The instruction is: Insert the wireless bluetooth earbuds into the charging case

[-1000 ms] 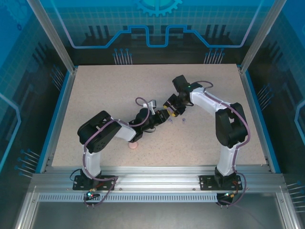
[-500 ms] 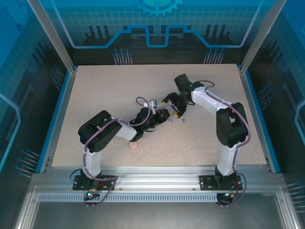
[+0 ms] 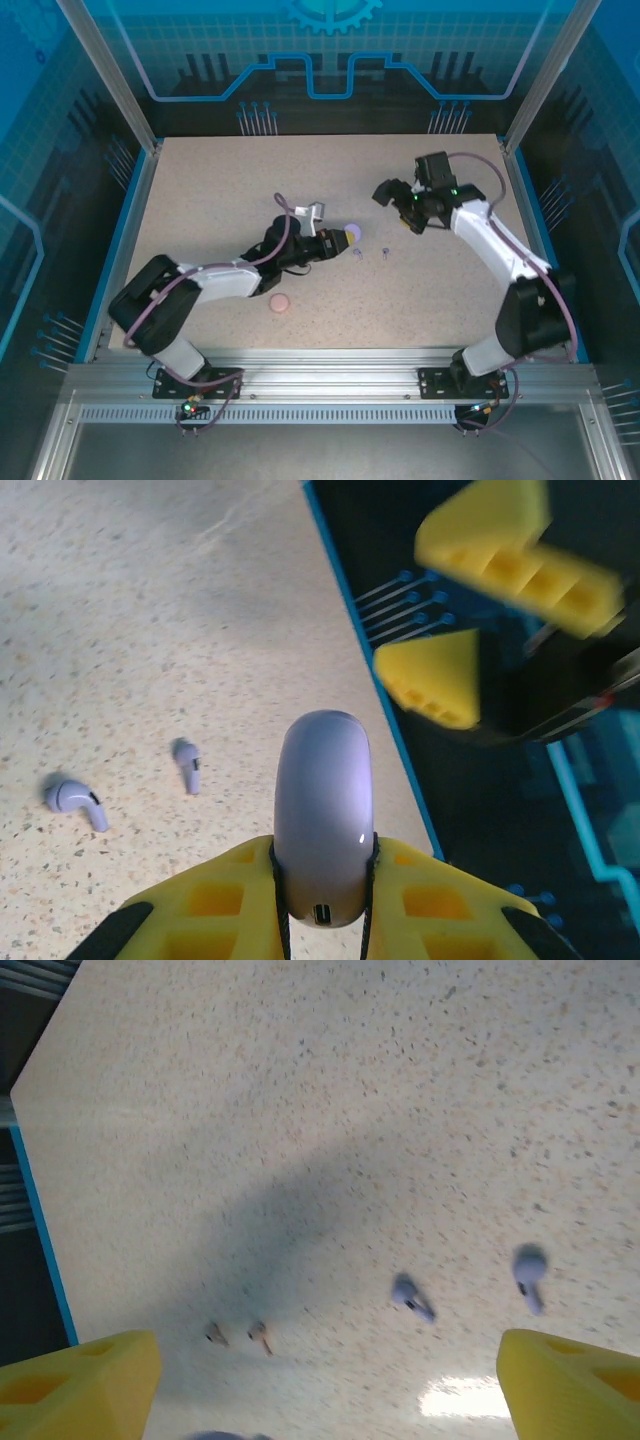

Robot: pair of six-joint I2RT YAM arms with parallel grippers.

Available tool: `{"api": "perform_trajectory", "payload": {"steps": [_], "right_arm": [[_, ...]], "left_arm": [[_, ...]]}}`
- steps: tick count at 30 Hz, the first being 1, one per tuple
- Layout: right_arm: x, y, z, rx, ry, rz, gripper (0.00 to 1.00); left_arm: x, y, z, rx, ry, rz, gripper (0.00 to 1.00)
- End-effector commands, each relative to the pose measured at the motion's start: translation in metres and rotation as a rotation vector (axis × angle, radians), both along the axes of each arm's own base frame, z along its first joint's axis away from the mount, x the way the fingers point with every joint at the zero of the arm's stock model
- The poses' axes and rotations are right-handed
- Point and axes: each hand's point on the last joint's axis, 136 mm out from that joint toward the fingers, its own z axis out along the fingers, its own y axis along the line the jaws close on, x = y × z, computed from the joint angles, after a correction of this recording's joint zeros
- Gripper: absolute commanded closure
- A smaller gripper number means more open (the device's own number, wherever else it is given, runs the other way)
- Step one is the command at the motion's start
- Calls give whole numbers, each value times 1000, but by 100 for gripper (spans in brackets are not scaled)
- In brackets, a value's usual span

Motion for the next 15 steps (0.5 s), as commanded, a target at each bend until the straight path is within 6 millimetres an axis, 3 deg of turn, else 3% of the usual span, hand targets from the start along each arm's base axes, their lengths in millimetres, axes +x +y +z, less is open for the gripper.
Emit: {"api": "perform_trajectory", "payload": {"steps": [1, 4, 8, 15], "right_arm": [[-11, 6, 21, -20, -263, 177, 9], [-31, 25, 36, 65, -388, 312, 9], [-52, 54, 34, 183, -418, 461, 10], [-56, 85, 17, 212, -372, 562, 12]], "left_arm": [[-19, 8, 4, 51, 1, -138, 100], [-24, 13, 10, 58, 7, -191, 100], [-29, 10, 10, 69, 22, -241, 100], [-30, 10, 11, 57, 22, -239, 100]]}}
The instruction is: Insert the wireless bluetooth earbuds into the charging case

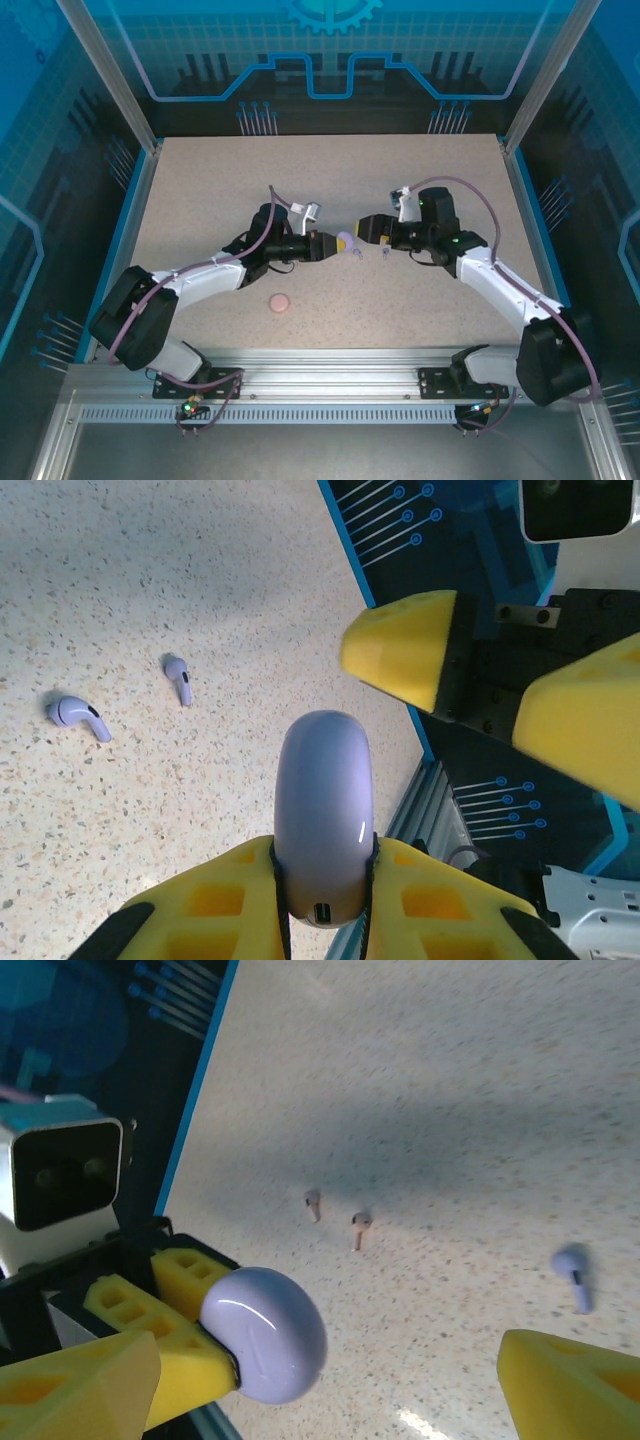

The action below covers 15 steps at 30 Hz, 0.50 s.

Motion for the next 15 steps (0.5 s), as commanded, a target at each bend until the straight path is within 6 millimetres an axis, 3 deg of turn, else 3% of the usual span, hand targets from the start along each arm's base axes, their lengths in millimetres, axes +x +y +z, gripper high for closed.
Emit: {"api": "perform_trajectory", "payload": {"steps": [1, 8, 15], "right_arm": [[0, 19, 6, 41, -45, 91, 13], [-2, 28, -4, 34, -24, 117, 15], [-8, 19, -25, 5, 13, 100, 18]], "left_arm": [[-4, -3, 12, -17, -30, -44, 100], [-4, -3, 11, -12, -32, -41, 100], [1, -1, 15, -11, -54, -13, 100]]}}
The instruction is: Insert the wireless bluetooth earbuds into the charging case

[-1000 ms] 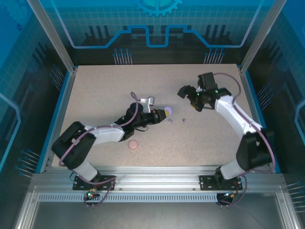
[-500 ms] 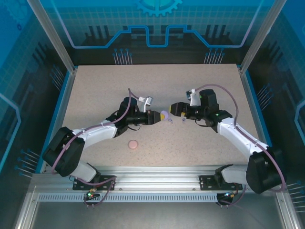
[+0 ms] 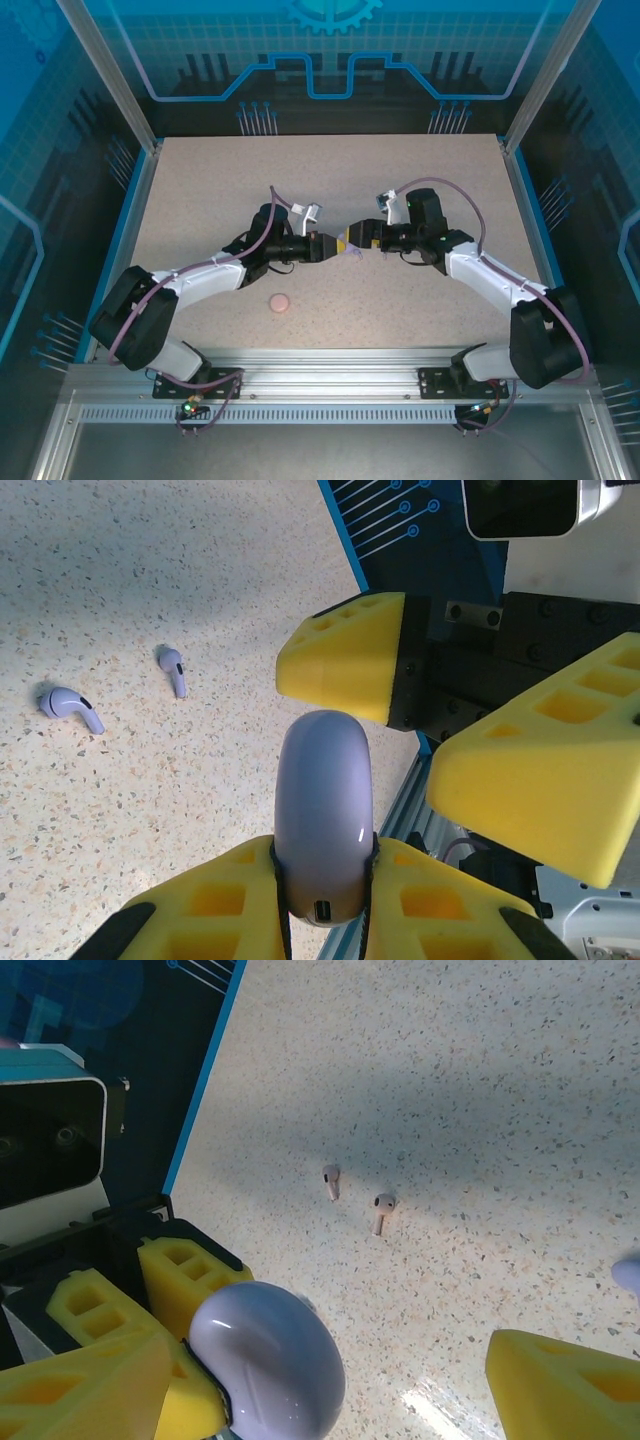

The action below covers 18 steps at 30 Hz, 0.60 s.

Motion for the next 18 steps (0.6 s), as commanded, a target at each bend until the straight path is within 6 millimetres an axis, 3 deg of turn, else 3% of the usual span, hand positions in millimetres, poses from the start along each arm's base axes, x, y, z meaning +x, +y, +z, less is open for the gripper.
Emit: {"api": "perform_trajectory", "payload": {"steps": [1, 11, 18], "right_arm": [[-6, -3, -13, -12, 10, 14, 18], [-1, -32, -47, -42, 91, -76, 21], [2, -34, -50, -32, 116, -74, 24]], "left_arm": [[4, 0, 16, -9, -63, 3, 100], [4, -1, 29, -30, -88, 1, 100], [4, 0, 33, -33, -97, 6, 100]]}}
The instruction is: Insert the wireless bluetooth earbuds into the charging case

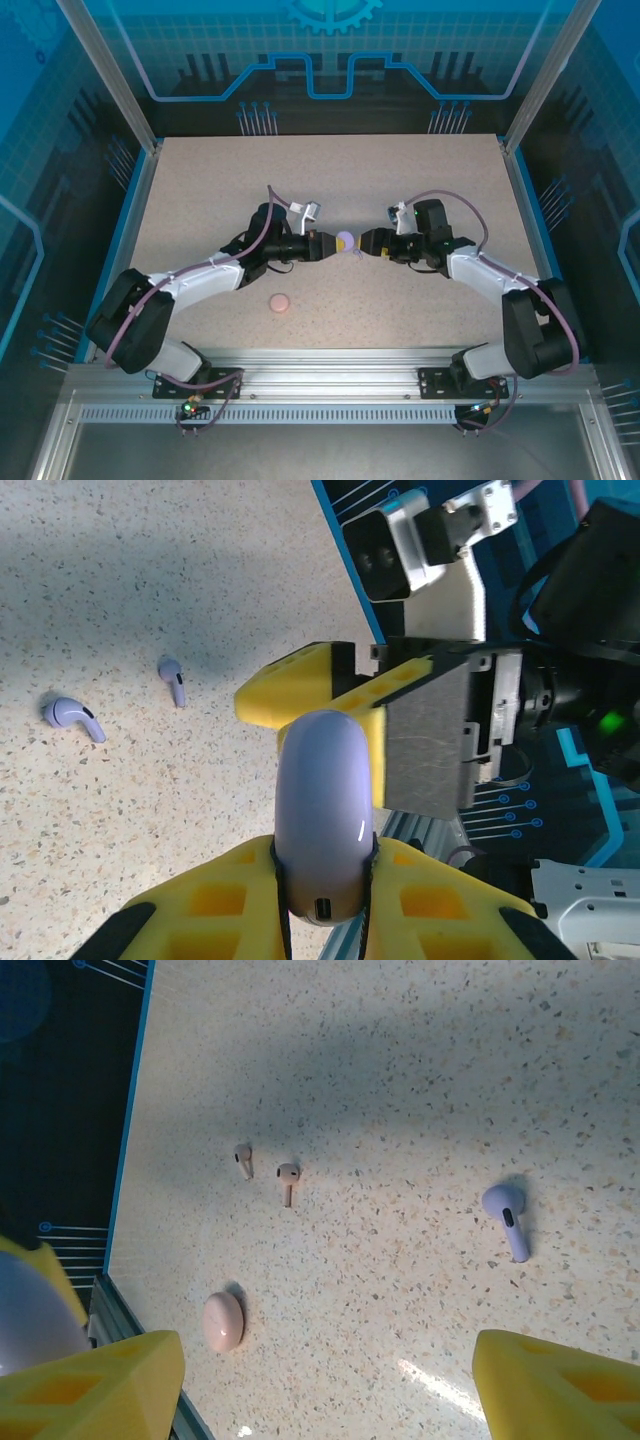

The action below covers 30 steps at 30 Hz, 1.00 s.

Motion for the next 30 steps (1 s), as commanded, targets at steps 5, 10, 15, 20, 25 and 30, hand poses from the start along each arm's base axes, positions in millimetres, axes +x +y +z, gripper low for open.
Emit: {"api": "perform_trajectory", "payload": {"steps": [5, 10, 15, 20, 25, 30], "right_arm": [[-9, -4, 32, 62, -66, 16, 24], [-17, 5, 62, 92, -126, 55, 23], [-19, 22, 65, 88, -125, 106, 23], [-16, 36, 57, 75, -110, 135, 24], [-8, 30, 33, 41, -68, 107, 27], [2, 11, 14, 40, -26, 44, 29]], "left_arm": [[5, -3, 19, -25, -64, -10, 100], [7, -4, 18, -22, -63, -9, 100], [8, -5, 17, -21, -63, -14, 100], [10, -7, 19, -28, -62, -14, 100], [9, -8, 24, -36, -69, -18, 100], [7, -7, 29, -43, -76, -19, 100]]}}
